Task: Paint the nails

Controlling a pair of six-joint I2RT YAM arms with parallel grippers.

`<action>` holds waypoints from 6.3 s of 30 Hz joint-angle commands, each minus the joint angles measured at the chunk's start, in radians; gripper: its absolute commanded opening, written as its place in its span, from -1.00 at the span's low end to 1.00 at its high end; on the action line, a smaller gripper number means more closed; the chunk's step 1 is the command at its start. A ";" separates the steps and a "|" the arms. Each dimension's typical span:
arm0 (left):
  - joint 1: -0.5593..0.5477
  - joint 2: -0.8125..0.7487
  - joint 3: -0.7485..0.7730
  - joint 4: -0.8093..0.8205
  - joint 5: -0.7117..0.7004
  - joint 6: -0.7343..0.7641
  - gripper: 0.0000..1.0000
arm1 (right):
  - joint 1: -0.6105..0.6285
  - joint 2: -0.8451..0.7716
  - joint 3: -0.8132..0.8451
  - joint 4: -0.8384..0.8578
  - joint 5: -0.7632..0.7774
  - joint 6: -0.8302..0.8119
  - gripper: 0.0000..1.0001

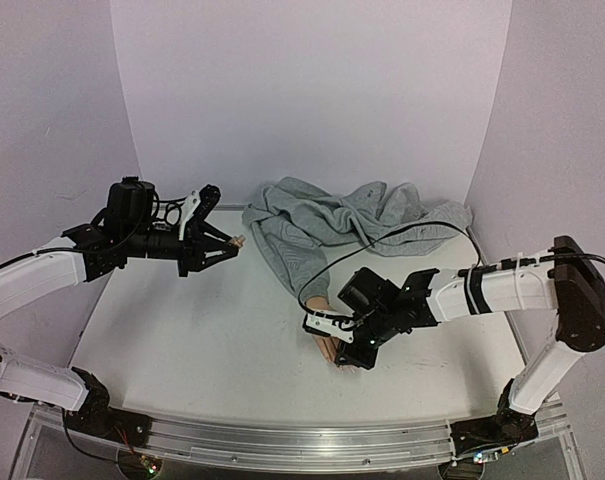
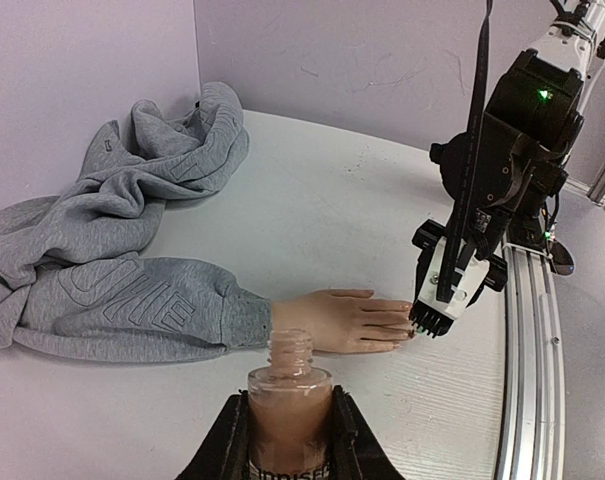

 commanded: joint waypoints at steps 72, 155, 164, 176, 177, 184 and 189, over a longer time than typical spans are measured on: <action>0.006 -0.013 0.016 0.044 0.021 -0.002 -1.00 | 0.043 -0.063 0.004 -0.086 0.077 0.056 -1.00; 0.006 -0.010 0.017 0.044 0.018 -0.001 -1.00 | 0.044 0.014 0.007 -0.037 0.109 0.030 -1.00; 0.006 -0.011 0.017 0.045 0.018 0.000 -1.00 | 0.044 0.023 0.017 -0.053 0.064 0.028 -1.00; 0.006 -0.018 0.016 0.044 0.015 -0.001 -1.00 | 0.044 0.028 0.024 -0.075 0.054 0.040 -1.00; 0.006 -0.018 0.016 0.044 0.016 -0.001 -1.00 | 0.044 0.028 0.024 -0.076 0.053 0.042 -1.00; 0.006 -0.013 0.017 0.044 0.017 -0.001 -1.00 | 0.043 0.005 0.020 -0.079 0.046 0.046 -1.00; 0.006 -0.013 0.018 0.044 0.015 -0.001 -1.00 | 0.044 -0.011 0.015 -0.079 0.042 0.047 -1.00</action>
